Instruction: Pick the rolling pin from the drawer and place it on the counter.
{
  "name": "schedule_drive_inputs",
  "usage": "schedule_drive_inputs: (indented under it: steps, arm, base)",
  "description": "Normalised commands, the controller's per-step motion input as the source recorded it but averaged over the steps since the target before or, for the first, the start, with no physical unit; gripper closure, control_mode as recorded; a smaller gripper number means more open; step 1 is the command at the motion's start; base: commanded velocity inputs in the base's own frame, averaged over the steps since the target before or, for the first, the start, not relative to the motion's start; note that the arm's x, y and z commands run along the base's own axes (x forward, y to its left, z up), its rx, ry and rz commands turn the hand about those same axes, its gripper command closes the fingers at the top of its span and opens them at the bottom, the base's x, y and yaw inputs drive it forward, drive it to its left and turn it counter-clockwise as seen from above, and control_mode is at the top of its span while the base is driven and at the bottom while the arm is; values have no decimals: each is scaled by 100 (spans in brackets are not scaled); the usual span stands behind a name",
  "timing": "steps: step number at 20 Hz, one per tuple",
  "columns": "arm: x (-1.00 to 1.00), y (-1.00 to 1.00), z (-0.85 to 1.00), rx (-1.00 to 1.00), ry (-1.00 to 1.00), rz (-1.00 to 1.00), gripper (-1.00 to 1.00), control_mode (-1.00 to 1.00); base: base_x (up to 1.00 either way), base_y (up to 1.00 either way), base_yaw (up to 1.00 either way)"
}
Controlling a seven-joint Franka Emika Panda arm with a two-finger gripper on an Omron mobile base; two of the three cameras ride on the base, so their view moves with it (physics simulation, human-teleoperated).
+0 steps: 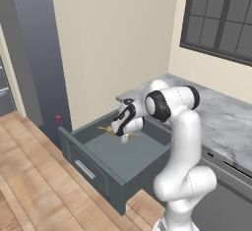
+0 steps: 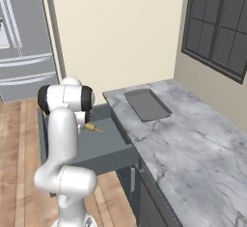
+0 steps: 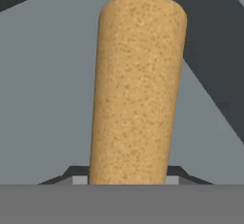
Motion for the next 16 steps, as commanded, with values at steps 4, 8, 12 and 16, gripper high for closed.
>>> schedule_drive_inputs:
  steps: [4,8,12,16]
  arm:
    - [-26,-30,100,11,-33,0,100,-100]
    - [-16,-21,100,7,-32,0,100,-100]
    - [-18,-17,100,6,-32,-1,100,-100]
    - [-40,-10,100,7,-42,-4,100,-100]
  base:
    - [0,0,0]
    - [0,0,0]
    - [0,0,0]
    - [0,0,0]
